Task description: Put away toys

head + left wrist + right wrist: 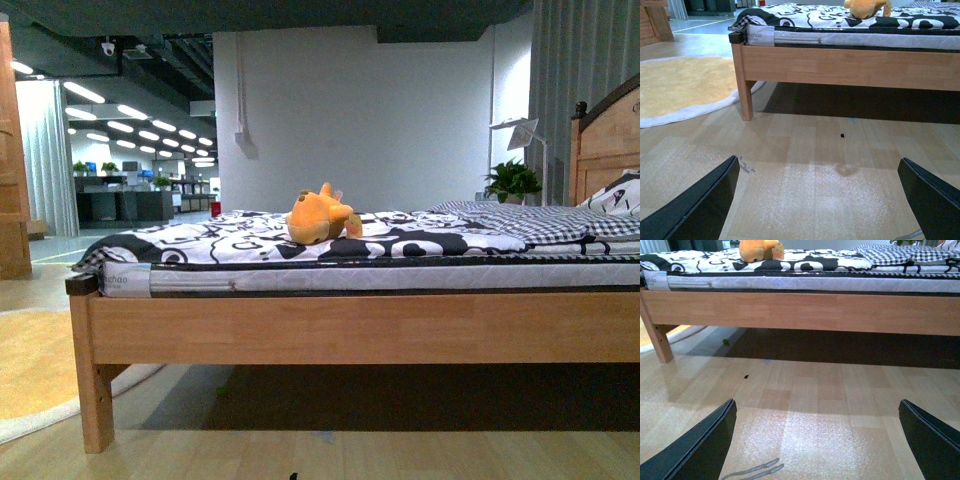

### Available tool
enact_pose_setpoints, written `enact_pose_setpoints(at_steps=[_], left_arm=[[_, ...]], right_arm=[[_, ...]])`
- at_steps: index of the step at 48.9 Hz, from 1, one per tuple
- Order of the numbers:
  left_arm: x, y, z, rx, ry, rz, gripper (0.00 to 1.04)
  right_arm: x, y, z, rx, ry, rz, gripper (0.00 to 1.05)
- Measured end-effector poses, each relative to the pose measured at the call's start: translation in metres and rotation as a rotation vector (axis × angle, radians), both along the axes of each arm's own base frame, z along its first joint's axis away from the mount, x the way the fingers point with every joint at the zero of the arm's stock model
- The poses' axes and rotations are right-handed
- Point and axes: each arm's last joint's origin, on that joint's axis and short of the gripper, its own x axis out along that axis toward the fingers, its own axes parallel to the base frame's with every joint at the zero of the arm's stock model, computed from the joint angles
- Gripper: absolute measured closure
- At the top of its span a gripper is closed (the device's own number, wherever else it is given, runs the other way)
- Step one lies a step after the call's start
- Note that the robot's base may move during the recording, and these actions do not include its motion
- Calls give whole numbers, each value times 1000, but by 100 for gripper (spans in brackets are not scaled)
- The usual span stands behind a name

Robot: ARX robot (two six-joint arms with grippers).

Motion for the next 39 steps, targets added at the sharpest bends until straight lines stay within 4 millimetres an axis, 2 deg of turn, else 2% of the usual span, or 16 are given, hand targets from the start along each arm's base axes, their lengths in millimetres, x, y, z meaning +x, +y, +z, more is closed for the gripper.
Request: enact_pose_setpoints(at_steps=[39], left_arm=[[0,0,0,0,0,0,6]], right_arm=[[0,0,0,0,0,0,6]])
